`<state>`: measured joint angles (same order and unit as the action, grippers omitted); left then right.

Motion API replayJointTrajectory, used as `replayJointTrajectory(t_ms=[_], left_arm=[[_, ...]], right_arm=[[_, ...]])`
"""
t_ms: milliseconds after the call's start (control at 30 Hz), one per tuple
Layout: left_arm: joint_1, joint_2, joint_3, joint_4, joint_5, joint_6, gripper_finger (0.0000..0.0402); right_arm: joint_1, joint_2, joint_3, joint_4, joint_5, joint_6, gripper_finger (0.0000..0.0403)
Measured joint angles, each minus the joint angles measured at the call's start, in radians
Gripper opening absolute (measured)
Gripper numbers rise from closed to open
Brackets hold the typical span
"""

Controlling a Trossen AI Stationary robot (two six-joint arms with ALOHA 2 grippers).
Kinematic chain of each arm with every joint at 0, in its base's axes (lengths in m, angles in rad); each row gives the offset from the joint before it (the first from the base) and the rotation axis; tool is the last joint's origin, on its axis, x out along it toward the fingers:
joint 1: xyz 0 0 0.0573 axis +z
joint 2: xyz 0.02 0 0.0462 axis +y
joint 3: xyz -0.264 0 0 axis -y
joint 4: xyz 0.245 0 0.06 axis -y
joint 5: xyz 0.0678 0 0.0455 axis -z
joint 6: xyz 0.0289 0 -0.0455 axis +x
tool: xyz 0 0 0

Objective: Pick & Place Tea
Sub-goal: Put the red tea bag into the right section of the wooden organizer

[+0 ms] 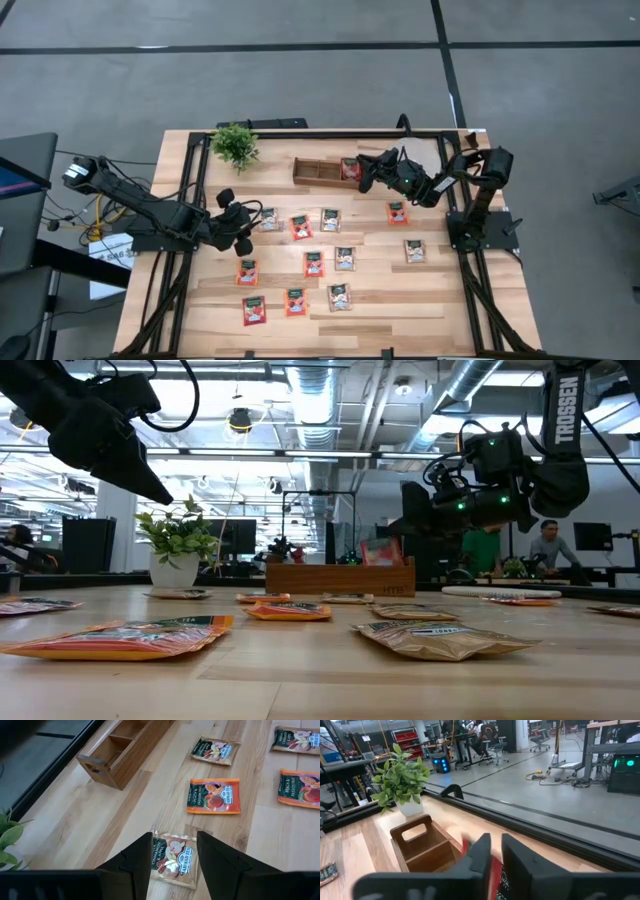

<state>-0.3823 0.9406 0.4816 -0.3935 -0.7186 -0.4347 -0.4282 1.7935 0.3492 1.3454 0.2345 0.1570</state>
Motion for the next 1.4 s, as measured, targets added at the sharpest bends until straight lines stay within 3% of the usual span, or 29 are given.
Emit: replayJointTrajectory(t_ms=[267,567,700,1000,1400], left_arm=[[0.0,0.0,0.0,0.0,0.0,0.0,0.0147],[0.0,0.0,0.0,0.0,0.005,0.0,0.0147],[0.0,0.0,0.0,0.0,0.011,0.001,0.0147],[0.0,0.0,0.0,0.0,0.023,0.0,0.0147],[-0.001,0.014,0.0,0.007,0.253,-0.117,0.0147]], right_arm=[[0.0,0.0,0.0,0.002,0.001,-0.014,0.01],[0.048,-0.017,0.0,0.02,0.003,-0.106,0.0086],[0.102,-0.071,0.0,-0.1,0.002,-0.125,0.0077],[0.235,-0.319,0.003,-0.45,0.035,-0.143,0.0075],[0.46,-0.549,0.003,-0.673,0.03,-0.192,0.0075]])
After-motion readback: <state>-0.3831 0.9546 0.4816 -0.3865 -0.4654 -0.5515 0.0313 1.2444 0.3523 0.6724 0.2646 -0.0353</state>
